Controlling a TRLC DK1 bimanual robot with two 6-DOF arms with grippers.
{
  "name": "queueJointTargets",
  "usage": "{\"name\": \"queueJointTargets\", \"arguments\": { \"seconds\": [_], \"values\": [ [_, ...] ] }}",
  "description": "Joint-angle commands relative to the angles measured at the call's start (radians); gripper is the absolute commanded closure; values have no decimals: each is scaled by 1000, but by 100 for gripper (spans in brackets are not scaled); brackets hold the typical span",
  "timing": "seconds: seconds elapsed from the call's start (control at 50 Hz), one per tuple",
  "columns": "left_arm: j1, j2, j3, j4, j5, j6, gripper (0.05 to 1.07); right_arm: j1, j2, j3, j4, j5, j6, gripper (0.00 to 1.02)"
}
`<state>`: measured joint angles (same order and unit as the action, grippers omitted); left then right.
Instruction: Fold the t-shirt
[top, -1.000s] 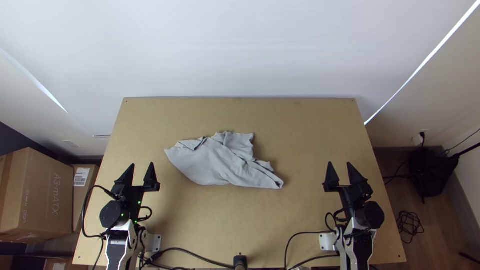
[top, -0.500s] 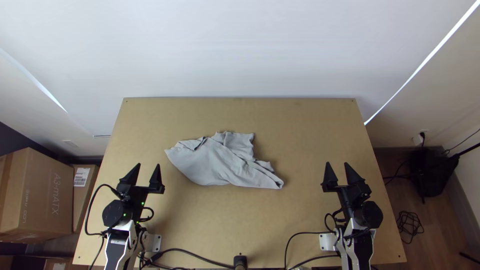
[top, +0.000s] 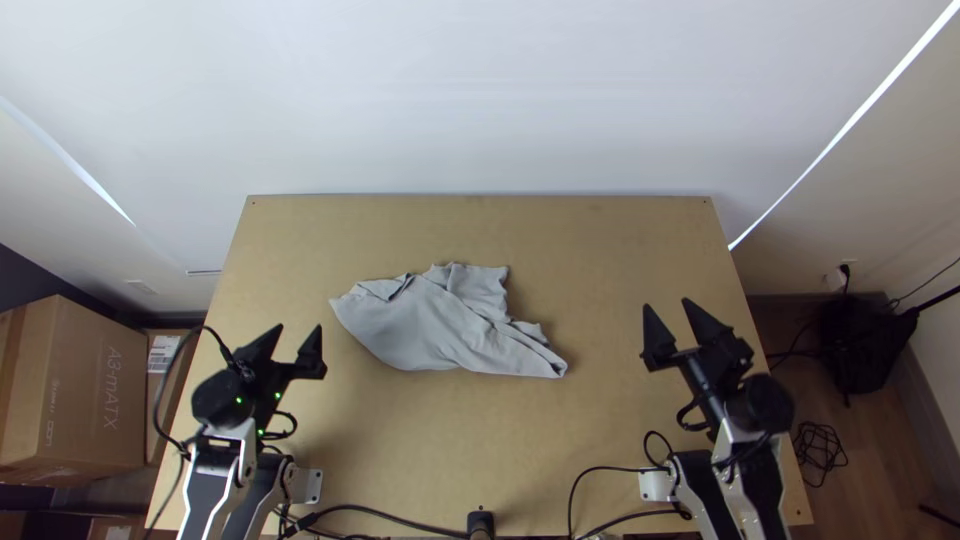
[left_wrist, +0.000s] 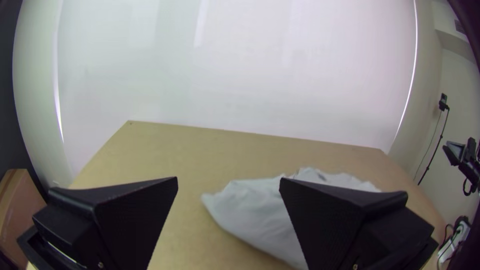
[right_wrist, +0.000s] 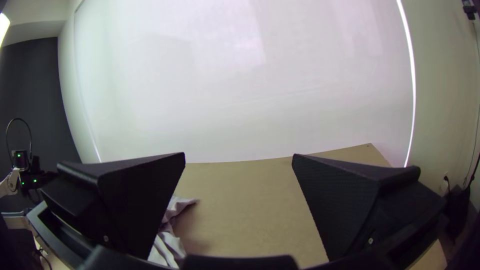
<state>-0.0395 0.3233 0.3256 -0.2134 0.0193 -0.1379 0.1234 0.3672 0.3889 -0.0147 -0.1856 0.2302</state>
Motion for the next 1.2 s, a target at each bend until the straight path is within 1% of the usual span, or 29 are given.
{"name": "queueJointTargets", "arguments": {
  "seconds": [0.0, 0.08, 0.18, 0.34, 0.42, 0.52, 0.6, 0.68, 0.88, 0.96, 1.1, 1.18],
  "values": [
    [-17, 129, 188, -40, 31, 9, 10, 61, 203, 185, -65, 14, -12, 4],
    [-34, 201, 326, -98, 53, -5, 10, 111, 315, 304, -110, 12, -14, 4],
    [-57, 304, 510, -205, 87, -32, 10, 190, 406, 413, -117, 14, -31, 4],
    [-76, 505, 793, -465, 128, -57, 10, 298, 590, 593, -192, 17, -35, 4],
    [-69, 574, 866, -554, 130, -57, 10, 348, 668, 650, -195, 29, -35, 4],
    [-53, 628, 895, -592, 136, -57, 10, 390, 774, 731, -199, 51, -32, 4],
    [-51, 675, 931, -623, 142, -66, 10, 421, 869, 809, -220, 63, -15, 4],
    [-48, 732, 963, -655, 146, -74, 10, 461, 949, 878, -237, 78, 31, 4],
    [-25, 793, 998, -708, 148, -117, 10, 525, 1121, 986, -240, 77, 159, 4],
    [-5, 800, 994, -733, 154, -124, 10, 548, 1188, 1022, -268, 75, 219, 4],
    [61, 798, 961, -761, 183, -141, 10, 587, 1291, 1081, -321, 37, 317, 4],
    [89, 795, 943, -774, 200, -147, 10, 614, 1340, 1104, -341, 0, 428, 4]
  ]
}}
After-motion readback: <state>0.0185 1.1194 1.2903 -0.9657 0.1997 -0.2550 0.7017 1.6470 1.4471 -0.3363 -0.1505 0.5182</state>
